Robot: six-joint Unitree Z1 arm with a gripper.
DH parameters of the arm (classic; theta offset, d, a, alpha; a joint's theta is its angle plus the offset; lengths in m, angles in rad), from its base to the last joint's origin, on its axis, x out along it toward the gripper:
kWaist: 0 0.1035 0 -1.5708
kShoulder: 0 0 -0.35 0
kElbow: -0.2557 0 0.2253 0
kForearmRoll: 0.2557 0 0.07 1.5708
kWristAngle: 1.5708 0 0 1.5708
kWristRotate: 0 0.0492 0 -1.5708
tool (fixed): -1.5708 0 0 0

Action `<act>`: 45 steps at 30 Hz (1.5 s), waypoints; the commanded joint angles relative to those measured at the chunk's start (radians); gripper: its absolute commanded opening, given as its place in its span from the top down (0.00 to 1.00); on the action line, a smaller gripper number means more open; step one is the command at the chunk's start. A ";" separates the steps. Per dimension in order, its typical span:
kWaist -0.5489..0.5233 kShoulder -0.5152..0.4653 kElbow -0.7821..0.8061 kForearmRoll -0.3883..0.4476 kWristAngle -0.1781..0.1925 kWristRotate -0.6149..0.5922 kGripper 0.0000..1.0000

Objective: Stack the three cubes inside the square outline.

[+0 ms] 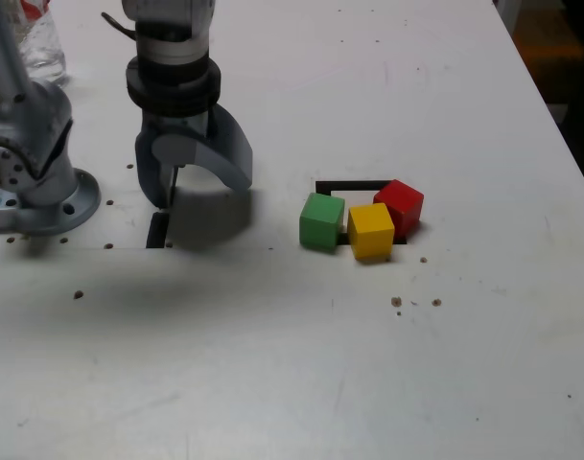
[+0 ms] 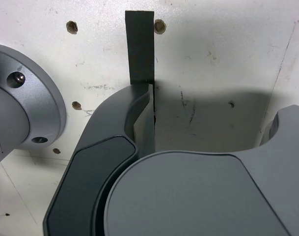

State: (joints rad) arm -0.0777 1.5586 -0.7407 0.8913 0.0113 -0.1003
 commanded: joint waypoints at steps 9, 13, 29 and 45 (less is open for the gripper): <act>-0.002 -0.009 -0.039 0.033 0.006 0.003 0.10; -0.002 -0.011 -0.136 0.123 0.020 0.015 0.10; 0.123 0.117 -0.754 0.465 0.008 0.279 0.10; 0.190 0.328 -0.951 0.478 -0.025 0.575 0.11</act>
State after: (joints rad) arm 0.1102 1.8785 -1.6855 1.3706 -0.0172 0.4592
